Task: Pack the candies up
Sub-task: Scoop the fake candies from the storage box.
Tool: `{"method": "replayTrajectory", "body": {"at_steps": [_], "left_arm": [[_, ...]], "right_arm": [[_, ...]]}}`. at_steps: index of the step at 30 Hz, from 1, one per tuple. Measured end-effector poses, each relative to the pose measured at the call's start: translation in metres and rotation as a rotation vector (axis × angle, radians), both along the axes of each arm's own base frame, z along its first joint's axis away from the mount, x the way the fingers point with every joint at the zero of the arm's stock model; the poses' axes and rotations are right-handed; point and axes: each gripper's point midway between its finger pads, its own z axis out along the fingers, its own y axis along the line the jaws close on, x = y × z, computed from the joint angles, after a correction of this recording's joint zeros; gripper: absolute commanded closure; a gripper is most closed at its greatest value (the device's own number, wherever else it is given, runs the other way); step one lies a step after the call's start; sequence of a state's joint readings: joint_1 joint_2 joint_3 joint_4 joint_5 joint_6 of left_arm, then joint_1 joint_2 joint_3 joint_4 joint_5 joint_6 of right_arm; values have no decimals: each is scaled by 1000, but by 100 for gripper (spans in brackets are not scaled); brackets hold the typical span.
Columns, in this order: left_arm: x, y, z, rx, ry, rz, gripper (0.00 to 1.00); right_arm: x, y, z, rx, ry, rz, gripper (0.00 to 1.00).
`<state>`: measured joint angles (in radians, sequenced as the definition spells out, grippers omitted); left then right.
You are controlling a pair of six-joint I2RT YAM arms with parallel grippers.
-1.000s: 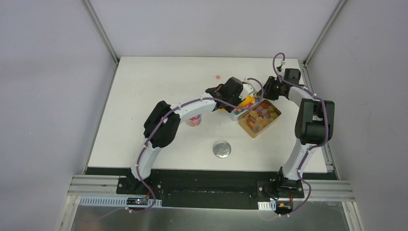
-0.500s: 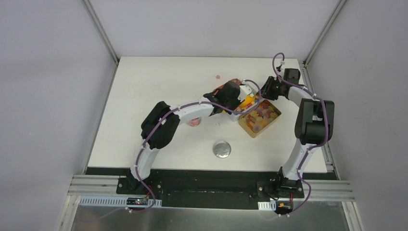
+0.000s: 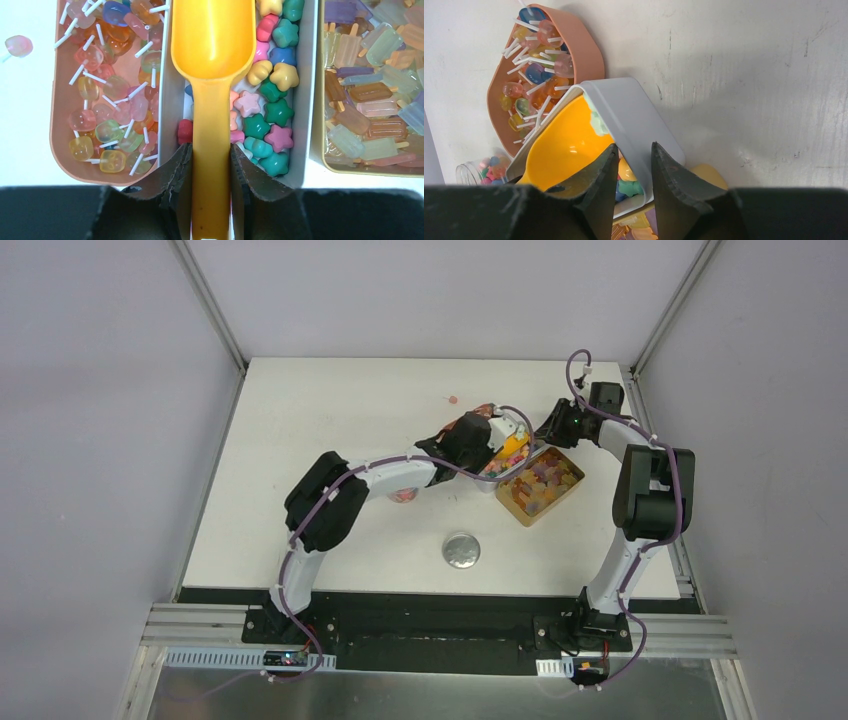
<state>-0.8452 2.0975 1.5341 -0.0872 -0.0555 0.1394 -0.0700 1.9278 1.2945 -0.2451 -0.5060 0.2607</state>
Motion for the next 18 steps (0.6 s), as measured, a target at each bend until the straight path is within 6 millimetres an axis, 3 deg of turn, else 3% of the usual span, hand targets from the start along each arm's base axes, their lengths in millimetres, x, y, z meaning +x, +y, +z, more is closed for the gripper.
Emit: {"method": "replayTrajectory", "body": {"at_steps": [18], "left_arm": [[-5,11,2,-42,-47,11,100]], "right_arm": [[-2,4,1,13,4,10,66]]}}
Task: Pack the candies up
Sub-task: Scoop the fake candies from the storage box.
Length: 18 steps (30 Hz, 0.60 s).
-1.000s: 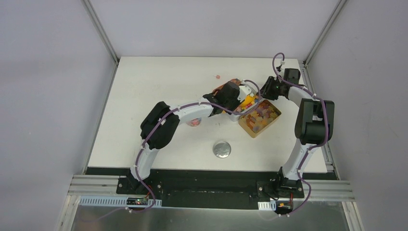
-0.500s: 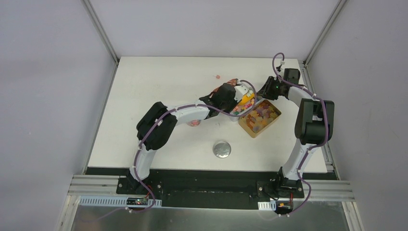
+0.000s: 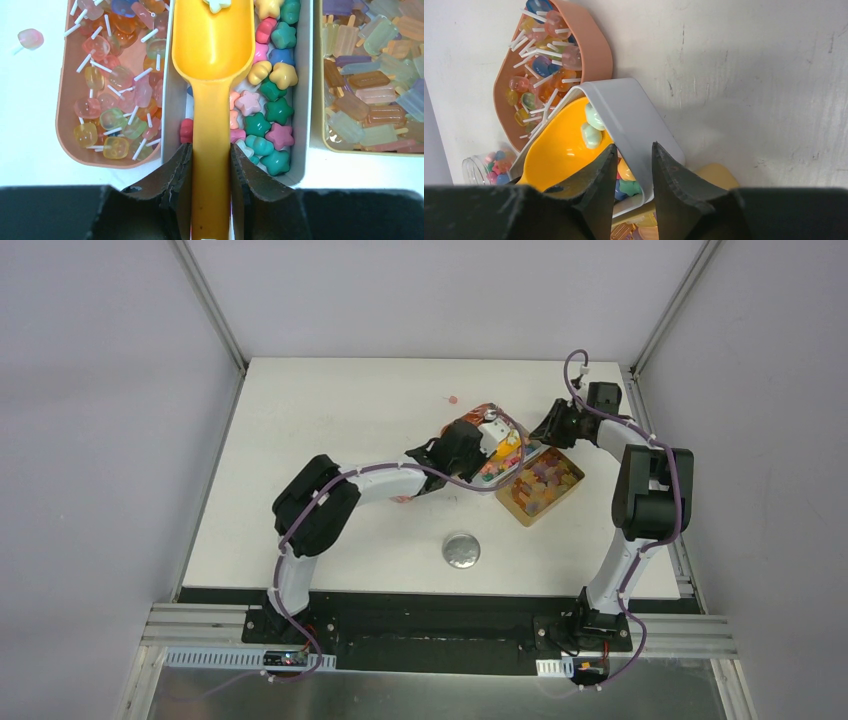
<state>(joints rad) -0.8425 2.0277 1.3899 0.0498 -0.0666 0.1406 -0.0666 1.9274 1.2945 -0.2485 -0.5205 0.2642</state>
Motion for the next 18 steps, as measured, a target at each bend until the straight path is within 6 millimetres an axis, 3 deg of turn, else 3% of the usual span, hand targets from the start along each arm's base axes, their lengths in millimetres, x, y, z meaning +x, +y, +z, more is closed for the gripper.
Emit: {"method": "replayTrajectory", "body": {"at_steps": [10,18], "left_arm": [[-10,11,11,-25,-15,-18,100],[-16,15,20,-30,-31,-43,100]], "right_arm": [[0,2,1,11,3,1,62],[1,-4,2,15,7,-24,38]]}}
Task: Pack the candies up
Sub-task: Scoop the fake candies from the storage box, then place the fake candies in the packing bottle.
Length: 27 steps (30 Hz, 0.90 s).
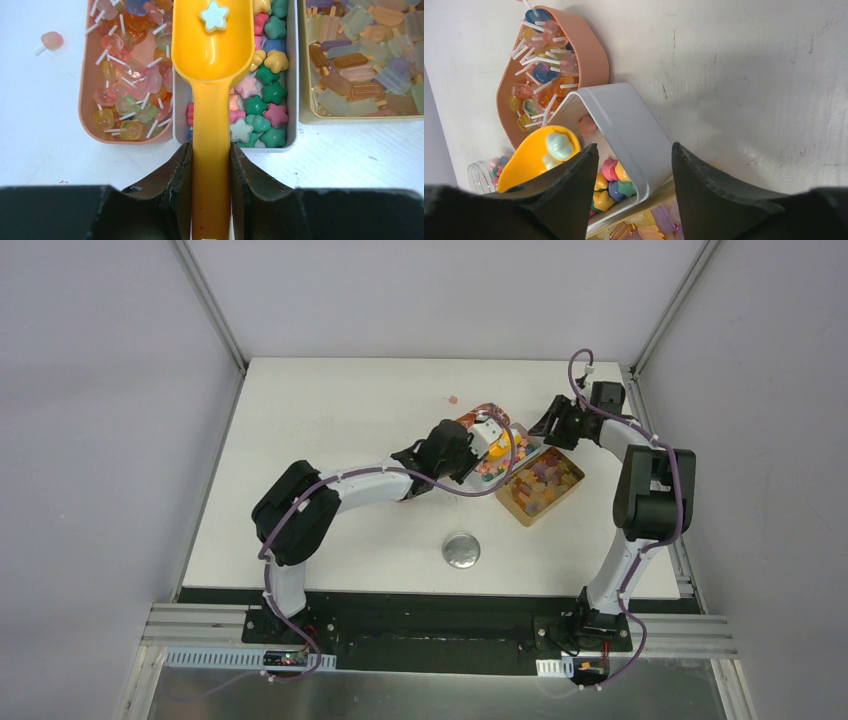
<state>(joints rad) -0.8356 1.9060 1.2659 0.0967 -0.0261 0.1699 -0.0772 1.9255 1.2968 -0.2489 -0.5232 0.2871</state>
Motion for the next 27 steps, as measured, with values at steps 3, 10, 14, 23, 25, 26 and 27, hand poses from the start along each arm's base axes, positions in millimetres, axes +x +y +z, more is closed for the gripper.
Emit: {"method": "replayTrajectory", "body": {"at_steps": [3,10,14,23,25,26,27], "left_arm": [[-2,2,13,-12,-17,-4,100],[-4,6,65,-82,-89,-6,100],[-11,14,85,-101,-116,-6,100],[-30,55,113,-100,-171,58,100],[-35,67,117,-94,-177,77,100],[-38,73,120,-89,-181,89,100],[-41,79,124,-86,-184,99,100]], "right_arm": [[1,-1,5,-2,-9,-6,29],[2,-2,34,-1,-67,-22,0],[3,-2,54,0,-109,-30,0],[-4,8,78,-3,-156,-28,0],[-9,15,79,-9,-153,-16,0],[-12,18,80,-11,-152,-9,0],[-14,21,81,-13,-153,-2,0]]}}
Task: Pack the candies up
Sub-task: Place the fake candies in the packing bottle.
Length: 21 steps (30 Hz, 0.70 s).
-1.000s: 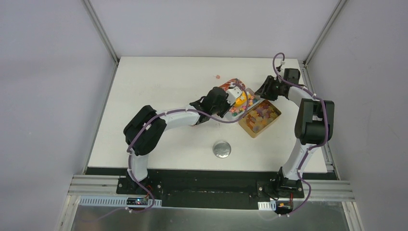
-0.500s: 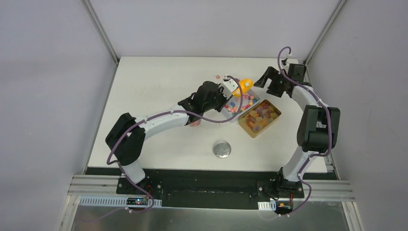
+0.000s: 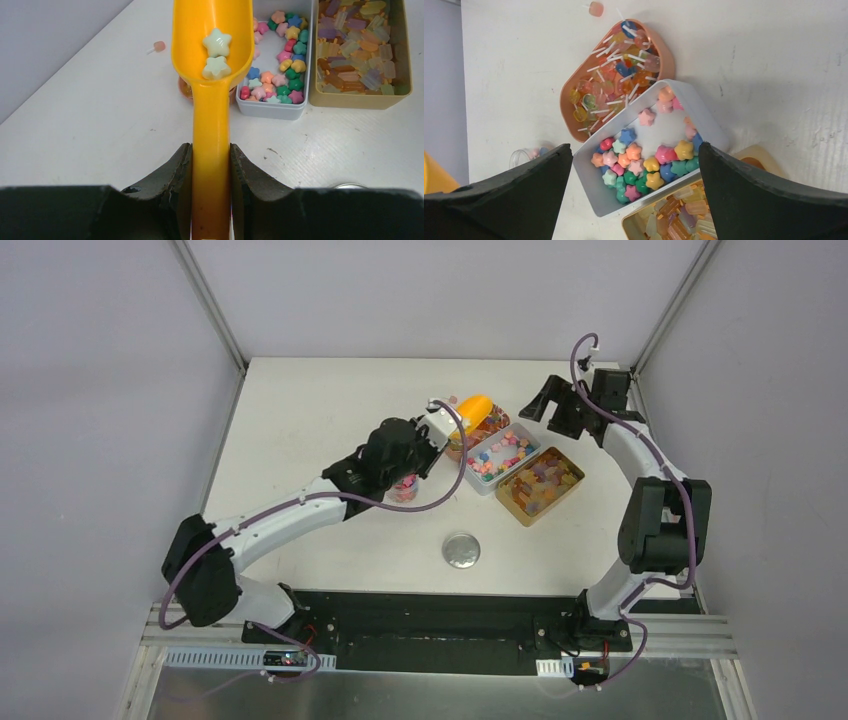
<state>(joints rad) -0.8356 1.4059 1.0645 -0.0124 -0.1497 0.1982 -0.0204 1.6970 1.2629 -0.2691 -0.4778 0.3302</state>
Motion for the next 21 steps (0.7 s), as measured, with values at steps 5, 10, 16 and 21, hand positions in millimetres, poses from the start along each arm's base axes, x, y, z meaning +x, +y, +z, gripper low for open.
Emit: {"method": "replayTrajectory", "body": {"at_steps": [5,10,16,21], "left_arm": [[-13,30,24,7,-21,56,100],[-28,57,39,28,-26,91,100],[-44,78,29,114,13,93,100],[-56,94,6,203,59,83,100]], "right_arm": [[-5,8,10,-11,-25,26,0],[-5,6,11,-27,-33,31,0],[-8,5,4,-41,-26,39,0],[-6,4,5,-52,-38,39,0]]}}
